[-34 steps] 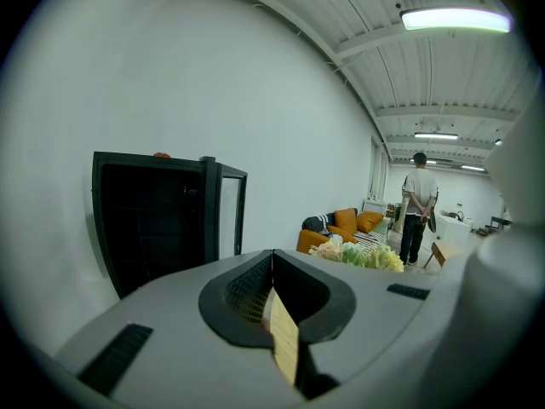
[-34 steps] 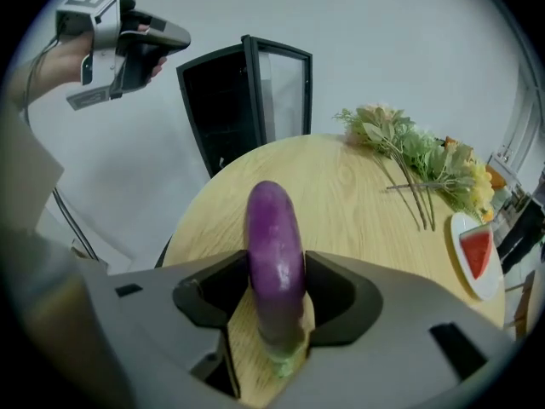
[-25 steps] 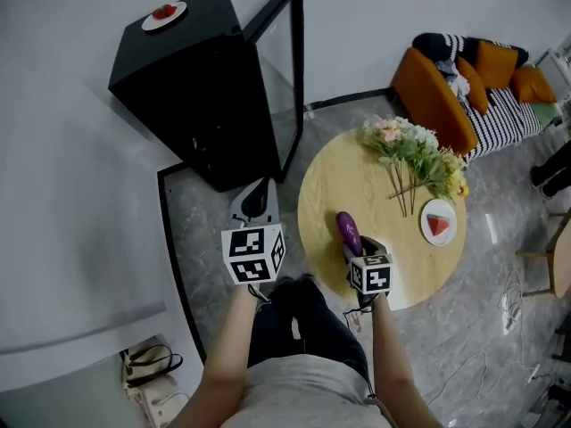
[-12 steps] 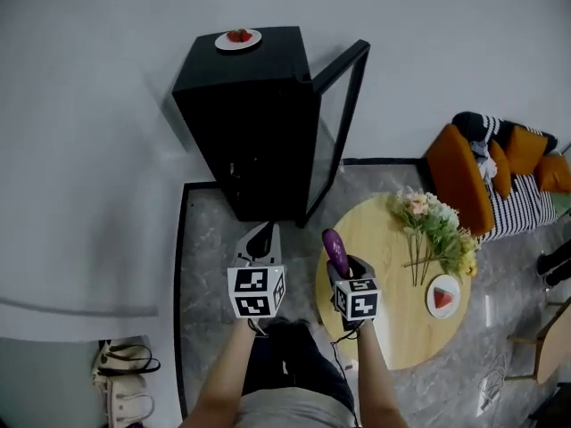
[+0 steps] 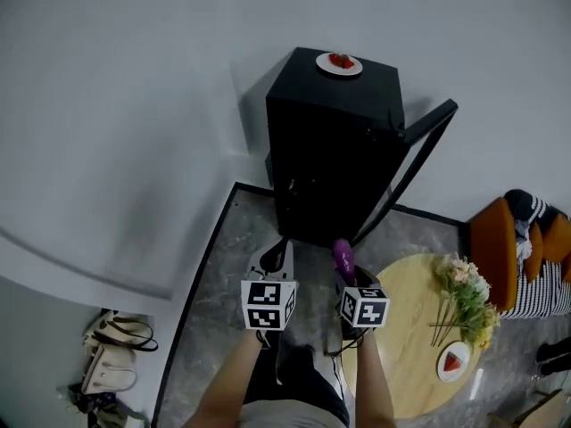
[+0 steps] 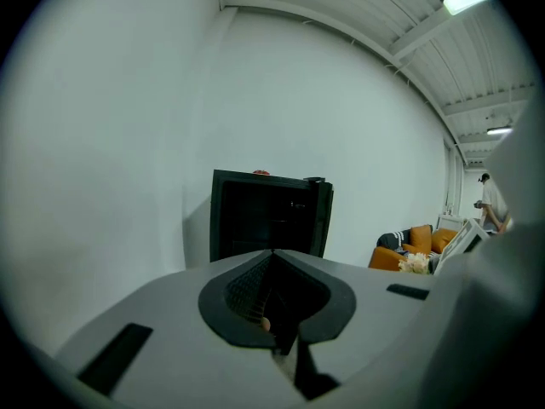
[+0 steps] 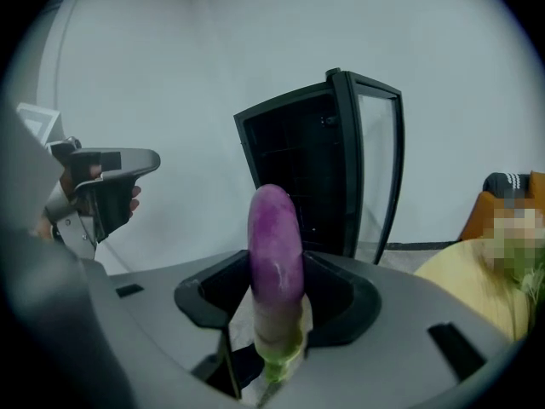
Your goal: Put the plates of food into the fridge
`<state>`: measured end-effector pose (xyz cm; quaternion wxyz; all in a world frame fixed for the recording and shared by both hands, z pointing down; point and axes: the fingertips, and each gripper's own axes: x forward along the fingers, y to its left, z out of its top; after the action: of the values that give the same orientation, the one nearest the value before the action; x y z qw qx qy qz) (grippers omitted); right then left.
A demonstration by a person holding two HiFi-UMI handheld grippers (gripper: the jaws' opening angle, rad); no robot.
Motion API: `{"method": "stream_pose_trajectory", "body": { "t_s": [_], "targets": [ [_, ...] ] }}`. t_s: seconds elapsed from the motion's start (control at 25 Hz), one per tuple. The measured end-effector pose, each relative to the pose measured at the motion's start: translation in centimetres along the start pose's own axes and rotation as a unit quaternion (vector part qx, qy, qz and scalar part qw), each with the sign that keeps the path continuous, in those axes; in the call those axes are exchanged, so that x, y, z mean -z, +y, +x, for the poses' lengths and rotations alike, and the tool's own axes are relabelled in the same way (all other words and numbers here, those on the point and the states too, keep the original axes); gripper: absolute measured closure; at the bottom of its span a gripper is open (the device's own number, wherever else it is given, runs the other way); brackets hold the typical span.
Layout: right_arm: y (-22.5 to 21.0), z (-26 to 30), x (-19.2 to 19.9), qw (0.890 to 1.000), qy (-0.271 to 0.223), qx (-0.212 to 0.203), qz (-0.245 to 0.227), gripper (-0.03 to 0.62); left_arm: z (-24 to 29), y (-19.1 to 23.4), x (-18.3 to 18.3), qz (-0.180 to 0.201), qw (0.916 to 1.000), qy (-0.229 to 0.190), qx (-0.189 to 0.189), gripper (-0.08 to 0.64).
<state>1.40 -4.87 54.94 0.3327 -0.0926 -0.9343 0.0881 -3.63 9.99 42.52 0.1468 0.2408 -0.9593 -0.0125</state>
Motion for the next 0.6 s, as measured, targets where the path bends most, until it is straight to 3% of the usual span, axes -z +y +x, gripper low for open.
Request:
{"method": "stream_pose_trajectory", "body": {
  "t_s": [0.6],
  "targets": [
    [5.0,11.8,-14.1,0.999,-0.035,0.023,-0.019,0.387,9.3,13.2,-7.0,-0.007,0.9992,-0.039,0.009,0.551]
  ]
}}
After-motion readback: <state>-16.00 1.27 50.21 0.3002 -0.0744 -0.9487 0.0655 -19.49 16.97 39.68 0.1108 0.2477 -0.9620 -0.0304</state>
